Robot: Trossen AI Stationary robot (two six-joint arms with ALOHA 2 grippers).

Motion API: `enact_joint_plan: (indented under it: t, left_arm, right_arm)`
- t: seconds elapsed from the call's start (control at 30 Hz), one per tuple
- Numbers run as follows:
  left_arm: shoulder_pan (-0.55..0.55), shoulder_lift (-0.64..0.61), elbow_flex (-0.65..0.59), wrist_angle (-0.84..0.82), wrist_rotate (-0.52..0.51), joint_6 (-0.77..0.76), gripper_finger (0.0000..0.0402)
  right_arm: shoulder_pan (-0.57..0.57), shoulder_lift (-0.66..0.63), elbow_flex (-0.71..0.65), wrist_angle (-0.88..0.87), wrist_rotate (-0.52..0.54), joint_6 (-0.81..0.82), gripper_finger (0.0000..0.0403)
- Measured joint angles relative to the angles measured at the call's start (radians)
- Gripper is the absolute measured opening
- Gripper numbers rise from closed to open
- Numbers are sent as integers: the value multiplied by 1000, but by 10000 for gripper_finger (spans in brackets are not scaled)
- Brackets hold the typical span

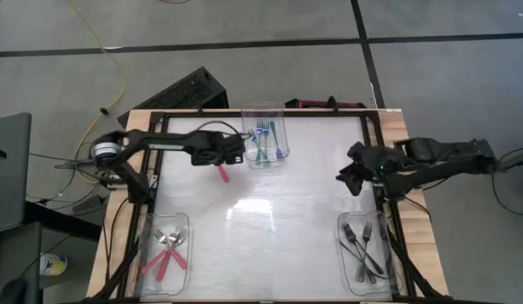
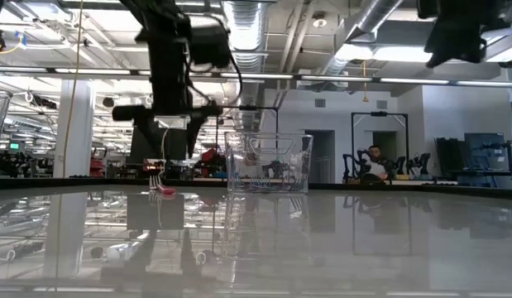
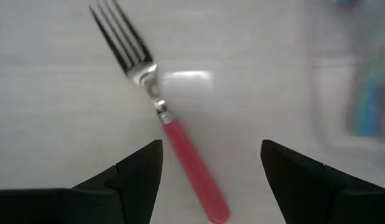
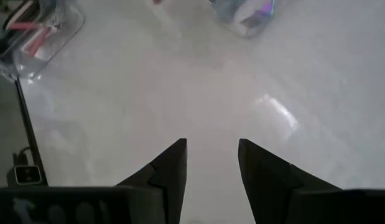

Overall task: Sort silverware by color (type)
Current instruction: Put the pink fork into the bottom left transparent bin

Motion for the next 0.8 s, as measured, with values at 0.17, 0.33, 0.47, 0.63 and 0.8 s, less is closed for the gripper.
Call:
enact_joint_plan:
  t: [0.17,0.33,0.47,0.63,0.8]
  left_arm:
    - [0,119,-1,-37,14,-44,256]
    - [-4,164,-1,-26,16,-26,256]
    - [8,178,-2,-9,84,27,241]
    - [12,169,-84,48,151,52,173]
    - [-4,152,-171,98,149,67,108]
  right_arm:
    - [130,-29,-59,12,92,167,166]
    - [204,-10,-71,26,160,250,166]
    - [230,15,-73,39,189,296,166]
    - [267,54,-73,43,209,353,166]
    - [303,100,-73,47,231,379,166]
